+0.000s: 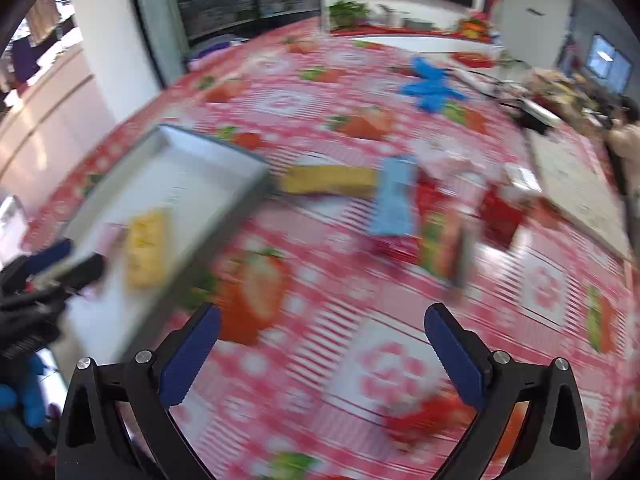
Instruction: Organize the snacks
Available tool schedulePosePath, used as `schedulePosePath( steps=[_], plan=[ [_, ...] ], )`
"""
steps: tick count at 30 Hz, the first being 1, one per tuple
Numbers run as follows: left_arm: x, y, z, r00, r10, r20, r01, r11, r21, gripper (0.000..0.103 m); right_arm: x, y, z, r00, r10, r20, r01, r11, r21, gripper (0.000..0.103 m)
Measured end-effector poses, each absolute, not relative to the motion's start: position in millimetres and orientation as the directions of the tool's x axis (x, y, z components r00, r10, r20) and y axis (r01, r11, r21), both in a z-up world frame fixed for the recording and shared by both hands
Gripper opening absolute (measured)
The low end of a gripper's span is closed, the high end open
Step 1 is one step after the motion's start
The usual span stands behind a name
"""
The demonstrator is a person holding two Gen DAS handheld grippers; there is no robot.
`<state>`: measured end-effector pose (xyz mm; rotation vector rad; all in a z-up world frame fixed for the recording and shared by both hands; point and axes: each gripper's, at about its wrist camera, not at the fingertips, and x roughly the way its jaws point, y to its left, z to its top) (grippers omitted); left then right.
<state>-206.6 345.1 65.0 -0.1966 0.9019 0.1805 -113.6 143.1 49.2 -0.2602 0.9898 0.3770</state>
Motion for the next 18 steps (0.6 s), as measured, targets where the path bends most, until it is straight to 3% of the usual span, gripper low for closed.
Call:
schedulePosePath(
  steps=[9,14,18],
  plan=[
    [-154,250,66,0.558,-0.034,-0.829,-0.062,0.995,-0.083,0.084,-114,74,10,0.559,0.023,-0.829,-0.327,0.925,-0.195,0.102],
    [-113,223,50,0.493,-0.094,-0.865,-0.052,0.989,-0.137,0.084,-89,-4,2,0.532,0.06,-0.845,-0.159,0.987,-0.029,0.102],
    [-78,221,37,0.459,-0.144,-0.876,-0.107,0.971,-0.216,0.084,-89,-35,3,0.559,0.115,-0.821,-0.125,0.991,0.053,0.103]
  ],
)
